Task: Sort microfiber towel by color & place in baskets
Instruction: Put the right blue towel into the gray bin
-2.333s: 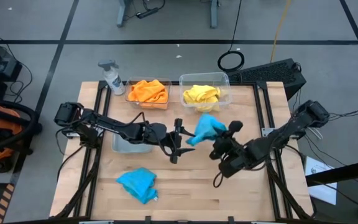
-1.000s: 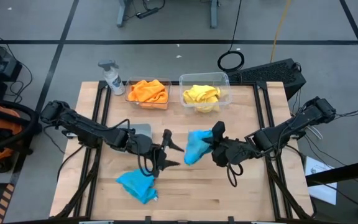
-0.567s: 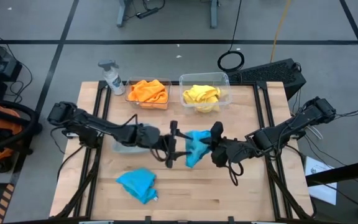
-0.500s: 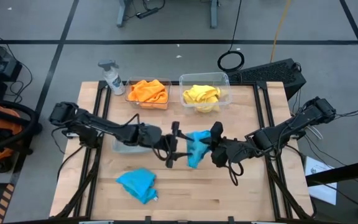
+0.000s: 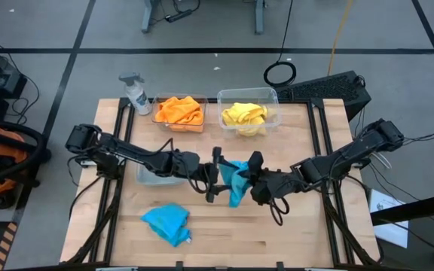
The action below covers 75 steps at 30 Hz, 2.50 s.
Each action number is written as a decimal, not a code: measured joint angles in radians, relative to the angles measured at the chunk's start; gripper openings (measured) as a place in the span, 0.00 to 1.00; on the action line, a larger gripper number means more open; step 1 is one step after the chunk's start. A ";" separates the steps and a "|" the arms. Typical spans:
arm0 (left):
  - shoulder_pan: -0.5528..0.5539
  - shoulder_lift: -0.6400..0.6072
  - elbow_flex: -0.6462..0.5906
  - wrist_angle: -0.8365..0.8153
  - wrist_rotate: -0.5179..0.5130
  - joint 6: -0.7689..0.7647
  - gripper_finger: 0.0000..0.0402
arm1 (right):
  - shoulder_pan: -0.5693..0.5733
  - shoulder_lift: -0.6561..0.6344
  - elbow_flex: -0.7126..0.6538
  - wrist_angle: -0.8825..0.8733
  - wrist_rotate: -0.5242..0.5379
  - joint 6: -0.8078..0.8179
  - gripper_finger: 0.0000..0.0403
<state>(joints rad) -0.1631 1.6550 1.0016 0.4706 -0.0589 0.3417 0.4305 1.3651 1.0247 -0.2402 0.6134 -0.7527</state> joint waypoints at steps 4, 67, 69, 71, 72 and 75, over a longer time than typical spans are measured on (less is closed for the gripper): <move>0.000 0.011 0.000 -0.002 -0.005 0.028 0.84 | -0.005 0.023 0.000 0.010 0.017 -0.046 0.05; -0.154 -0.540 -0.013 -1.557 -0.339 -0.718 0.14 | 0.003 0.018 0.000 -0.285 0.114 0.865 0.52; -0.154 -0.542 -0.041 -1.582 -0.339 -0.737 0.14 | 0.003 0.018 0.000 -0.281 0.114 0.865 0.51; -0.154 -0.542 -0.083 -1.573 -0.339 -0.739 0.14 | 0.003 0.018 0.000 -0.278 0.114 0.865 0.50; -0.154 -0.542 -0.104 -1.574 -0.339 -0.746 0.14 | 0.003 0.018 0.000 -0.277 0.114 0.865 0.50; -0.145 -0.542 -0.168 -1.533 -0.339 -0.758 0.14 | 0.003 0.018 0.000 -0.272 0.114 0.865 0.50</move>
<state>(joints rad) -0.3076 1.1126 0.8339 -1.0621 -0.3981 -0.4163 0.4339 1.3830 1.0248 -0.5118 0.7273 0.1123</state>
